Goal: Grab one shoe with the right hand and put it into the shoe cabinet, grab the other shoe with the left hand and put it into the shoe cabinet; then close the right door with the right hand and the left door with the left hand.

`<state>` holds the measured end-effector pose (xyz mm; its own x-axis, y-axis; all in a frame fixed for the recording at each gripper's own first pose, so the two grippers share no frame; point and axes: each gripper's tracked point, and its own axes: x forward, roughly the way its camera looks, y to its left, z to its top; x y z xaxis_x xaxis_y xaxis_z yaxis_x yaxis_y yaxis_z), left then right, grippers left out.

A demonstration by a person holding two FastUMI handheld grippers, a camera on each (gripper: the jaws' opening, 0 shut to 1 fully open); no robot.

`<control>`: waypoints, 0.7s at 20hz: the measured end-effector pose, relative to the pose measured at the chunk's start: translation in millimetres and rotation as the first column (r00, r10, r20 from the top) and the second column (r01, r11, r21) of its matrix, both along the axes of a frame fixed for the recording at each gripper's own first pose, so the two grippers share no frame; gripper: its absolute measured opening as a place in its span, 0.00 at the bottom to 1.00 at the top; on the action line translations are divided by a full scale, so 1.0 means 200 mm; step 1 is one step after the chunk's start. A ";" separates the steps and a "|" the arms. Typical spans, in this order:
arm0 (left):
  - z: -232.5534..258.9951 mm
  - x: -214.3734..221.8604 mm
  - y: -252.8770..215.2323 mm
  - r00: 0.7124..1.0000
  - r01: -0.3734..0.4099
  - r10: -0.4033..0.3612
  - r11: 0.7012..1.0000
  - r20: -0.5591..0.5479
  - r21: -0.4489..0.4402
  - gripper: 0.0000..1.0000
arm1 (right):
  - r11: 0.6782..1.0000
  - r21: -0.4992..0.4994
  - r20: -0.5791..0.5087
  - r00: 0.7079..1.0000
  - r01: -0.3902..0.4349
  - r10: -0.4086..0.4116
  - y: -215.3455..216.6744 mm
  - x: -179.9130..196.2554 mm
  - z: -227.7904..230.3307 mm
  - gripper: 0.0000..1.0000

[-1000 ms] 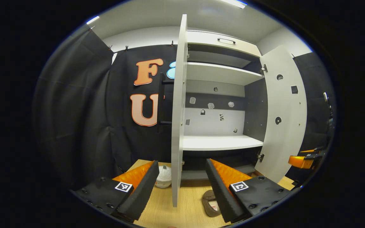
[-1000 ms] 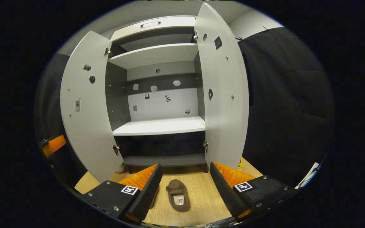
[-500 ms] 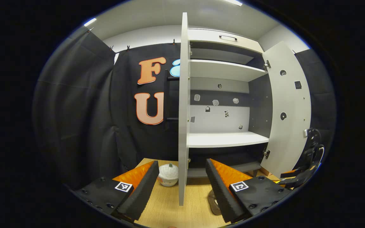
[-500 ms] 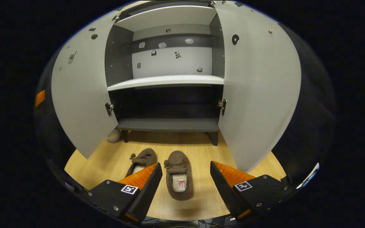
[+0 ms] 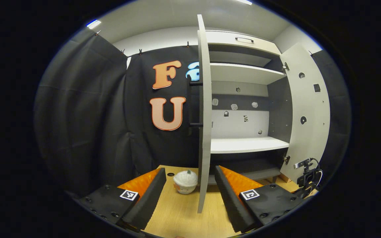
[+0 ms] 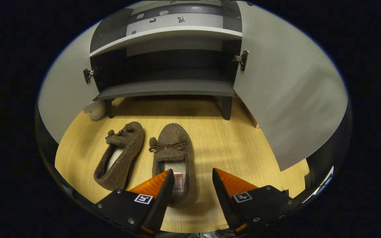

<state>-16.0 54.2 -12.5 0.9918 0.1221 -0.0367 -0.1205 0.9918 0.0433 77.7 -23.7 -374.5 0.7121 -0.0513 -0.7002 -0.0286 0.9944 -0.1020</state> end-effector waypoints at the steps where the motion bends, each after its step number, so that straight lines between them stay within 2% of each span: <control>1: 0.00 0.00 0.01 1.000 -0.007 0.007 1.000 0.001 -0.001 0.96 | 1.000 0.006 -0.017 1.000 0.003 -0.003 0.00 0.01 -0.04 0.71; 3: 0.00 -0.02 0.04 1.000 -0.028 0.028 1.000 0.004 0.001 0.96 | 0.999 0.031 -0.042 0.999 0.010 -0.009 0.01 0.04 -0.10 0.66; 6: 0.02 -0.04 0.06 0.999 -0.044 0.044 0.999 0.012 -0.009 0.97 | 0.998 0.053 -0.065 0.998 0.025 -0.021 0.02 0.08 -0.17 0.52; 7: 0.02 -0.05 0.06 0.999 -0.052 0.052 0.999 0.011 -0.009 0.97 | 0.998 0.063 -0.078 0.997 0.029 -0.024 0.03 0.09 -0.20 0.50; 8: 0.02 -0.06 0.07 0.998 -0.063 0.063 0.998 0.011 -0.006 0.94 | 0.996 0.079 -0.096 0.995 0.038 -0.030 0.04 0.09 -0.23 0.43; 9: 0.03 -0.07 0.07 0.997 -0.071 0.071 0.998 0.012 -0.002 0.96 | 0.994 0.095 -0.112 0.993 0.048 -0.038 0.04 0.10 -0.26 0.46; 10: 0.04 -0.07 0.07 0.997 -0.073 0.073 0.997 0.013 0.003 0.94 | 0.994 0.095 -0.116 0.992 0.061 -0.049 0.03 0.11 -0.27 0.40; 11: 0.05 -0.07 0.06 0.997 -0.073 0.073 0.997 0.014 0.005 0.97 | 0.993 0.095 -0.117 0.992 0.067 -0.055 0.02 0.13 -0.28 0.36; 13: 0.04 -0.09 0.05 0.997 -0.074 0.074 0.997 0.009 0.005 0.97 | 0.993 0.096 -0.127 0.990 0.074 -0.062 0.00 0.14 -0.29 0.19; 14: 0.04 -0.09 0.03 0.997 -0.074 0.074 0.997 0.009 0.006 0.94 | 0.992 0.097 -0.125 0.990 0.080 -0.068 0.00 0.14 -0.29 0.16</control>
<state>-33.9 60.4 -4.4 0.9803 0.1958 -0.0275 -0.1944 0.9797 0.0482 106.2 -24.2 -432.9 0.6181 -0.0248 -0.7857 0.0394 0.9992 -0.0005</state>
